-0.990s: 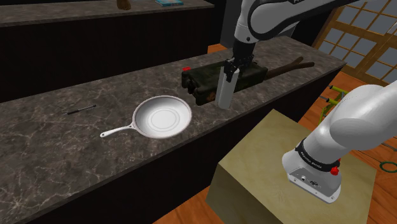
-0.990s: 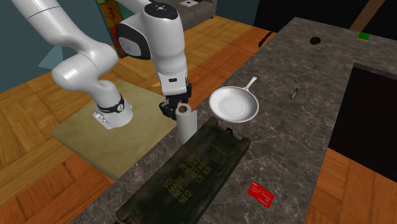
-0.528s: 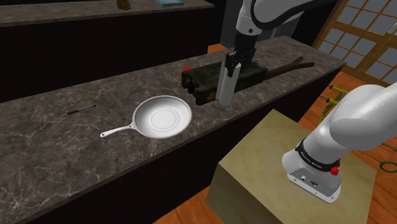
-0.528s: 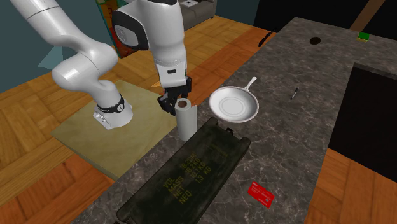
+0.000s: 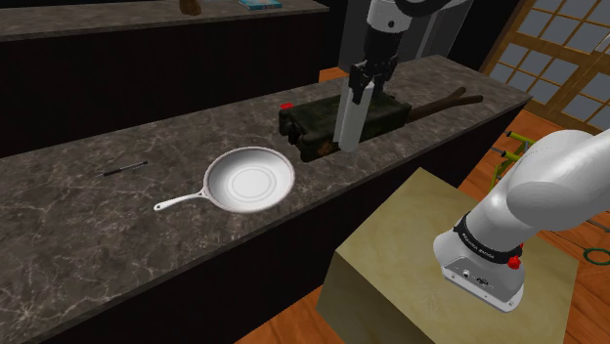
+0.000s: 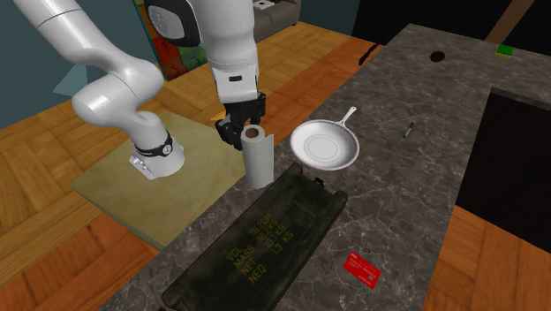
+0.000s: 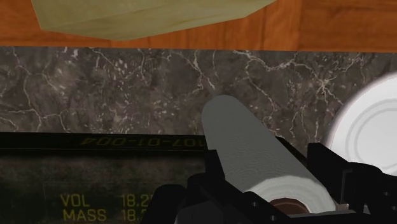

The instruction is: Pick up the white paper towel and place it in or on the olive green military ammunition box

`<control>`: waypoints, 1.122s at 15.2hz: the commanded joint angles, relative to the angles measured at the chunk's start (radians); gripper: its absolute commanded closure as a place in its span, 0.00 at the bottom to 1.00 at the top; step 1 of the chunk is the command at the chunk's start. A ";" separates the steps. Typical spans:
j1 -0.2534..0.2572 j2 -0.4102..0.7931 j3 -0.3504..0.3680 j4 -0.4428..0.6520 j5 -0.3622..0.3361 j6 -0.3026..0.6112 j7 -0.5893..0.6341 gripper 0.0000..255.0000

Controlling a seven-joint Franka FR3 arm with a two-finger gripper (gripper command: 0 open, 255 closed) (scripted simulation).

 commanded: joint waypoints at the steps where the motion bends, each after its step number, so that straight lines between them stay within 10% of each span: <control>1: 0.000 -0.011 -0.001 0.020 0.000 -0.032 0.001 1.00; 17: -0.002 -0.024 -0.005 0.226 -0.004 -0.250 0.003 1.00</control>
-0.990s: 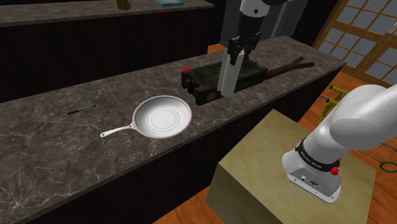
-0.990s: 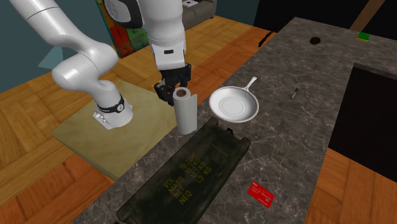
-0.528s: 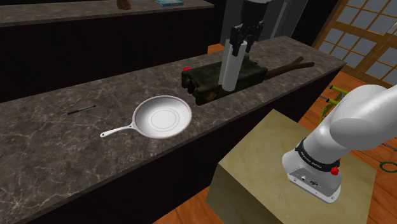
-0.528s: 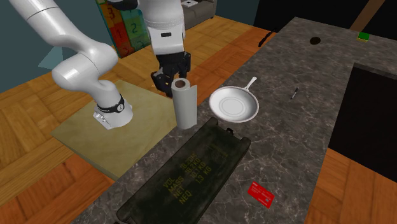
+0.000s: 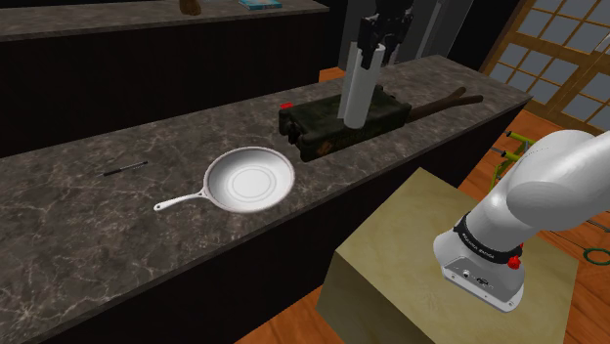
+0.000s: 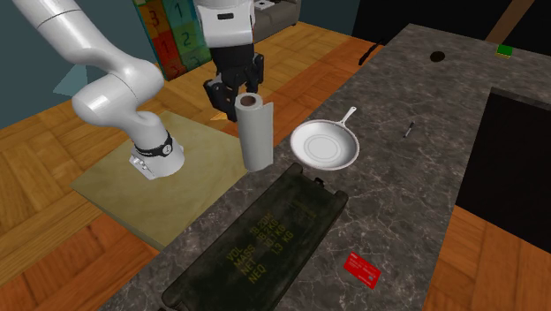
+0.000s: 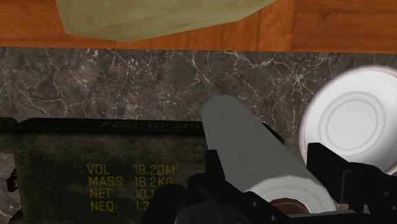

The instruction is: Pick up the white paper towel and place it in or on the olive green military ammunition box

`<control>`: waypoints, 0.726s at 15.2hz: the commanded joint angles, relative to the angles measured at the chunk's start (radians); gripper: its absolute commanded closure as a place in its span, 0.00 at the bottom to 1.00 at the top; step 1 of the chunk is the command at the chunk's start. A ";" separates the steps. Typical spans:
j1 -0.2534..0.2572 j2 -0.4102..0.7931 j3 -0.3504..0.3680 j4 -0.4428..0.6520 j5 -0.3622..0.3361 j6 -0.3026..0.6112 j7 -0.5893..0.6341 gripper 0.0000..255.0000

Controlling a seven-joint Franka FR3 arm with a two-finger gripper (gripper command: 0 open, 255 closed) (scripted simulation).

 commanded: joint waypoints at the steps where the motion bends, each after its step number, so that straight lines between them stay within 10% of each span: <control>1: 0.000 0.001 -0.001 0.028 -0.001 -0.028 0.000 1.00; 11: -0.054 0.249 -0.106 0.375 -0.036 -0.129 -0.146 1.00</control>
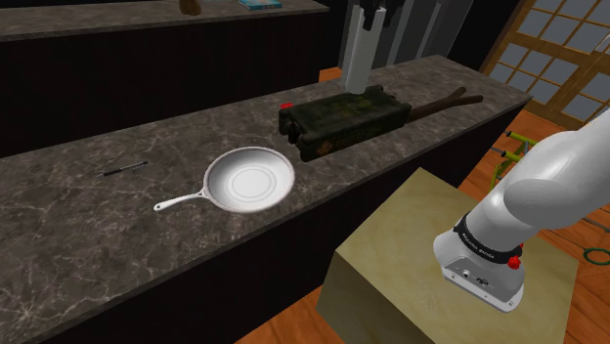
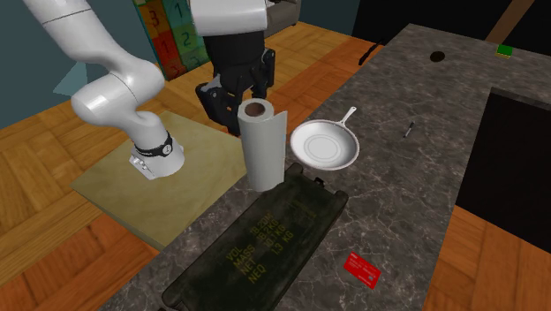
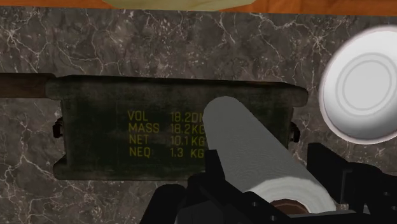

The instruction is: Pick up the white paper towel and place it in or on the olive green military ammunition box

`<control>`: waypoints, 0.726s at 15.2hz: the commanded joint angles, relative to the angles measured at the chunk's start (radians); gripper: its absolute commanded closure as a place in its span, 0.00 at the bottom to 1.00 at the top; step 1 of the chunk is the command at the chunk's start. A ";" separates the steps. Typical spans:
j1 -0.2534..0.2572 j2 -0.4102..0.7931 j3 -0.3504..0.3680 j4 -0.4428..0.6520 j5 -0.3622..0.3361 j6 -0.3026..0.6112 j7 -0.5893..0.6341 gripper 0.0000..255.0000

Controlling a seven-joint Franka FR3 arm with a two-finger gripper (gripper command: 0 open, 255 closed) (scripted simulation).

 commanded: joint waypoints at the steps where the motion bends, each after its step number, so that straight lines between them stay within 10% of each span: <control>1: -0.011 0.056 -0.021 0.085 -0.002 -0.029 -0.033 1.00; 7: -0.050 0.263 -0.079 0.395 0.012 -0.135 -0.129 1.00; 11: -0.049 0.244 -0.077 0.317 0.009 -0.075 -0.128 1.00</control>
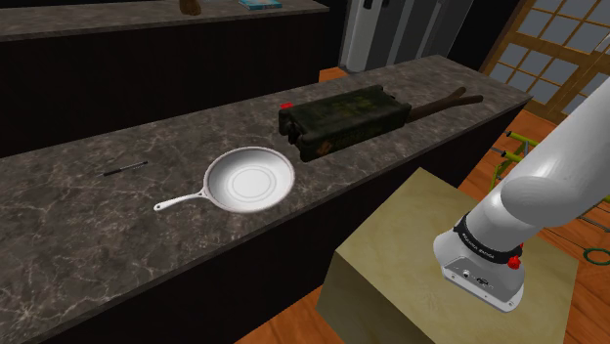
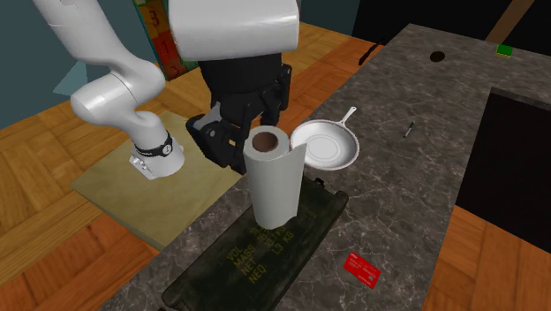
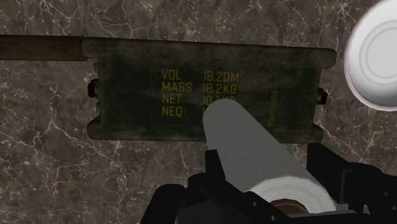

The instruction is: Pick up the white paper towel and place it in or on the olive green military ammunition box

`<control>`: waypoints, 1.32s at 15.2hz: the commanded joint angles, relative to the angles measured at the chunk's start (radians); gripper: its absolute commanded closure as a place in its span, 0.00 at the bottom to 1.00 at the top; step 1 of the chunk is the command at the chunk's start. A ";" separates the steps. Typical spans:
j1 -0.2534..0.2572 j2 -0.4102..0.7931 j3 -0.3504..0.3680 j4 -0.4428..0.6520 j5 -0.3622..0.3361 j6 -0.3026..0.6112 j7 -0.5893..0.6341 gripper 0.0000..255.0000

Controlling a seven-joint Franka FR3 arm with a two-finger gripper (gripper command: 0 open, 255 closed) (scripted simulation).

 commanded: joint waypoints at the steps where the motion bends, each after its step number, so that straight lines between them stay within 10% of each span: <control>1: 0.000 -0.004 0.000 -0.030 -0.001 0.027 -0.001 1.00; 20: 0.000 -0.032 0.001 -0.320 -0.004 0.289 -0.001 1.00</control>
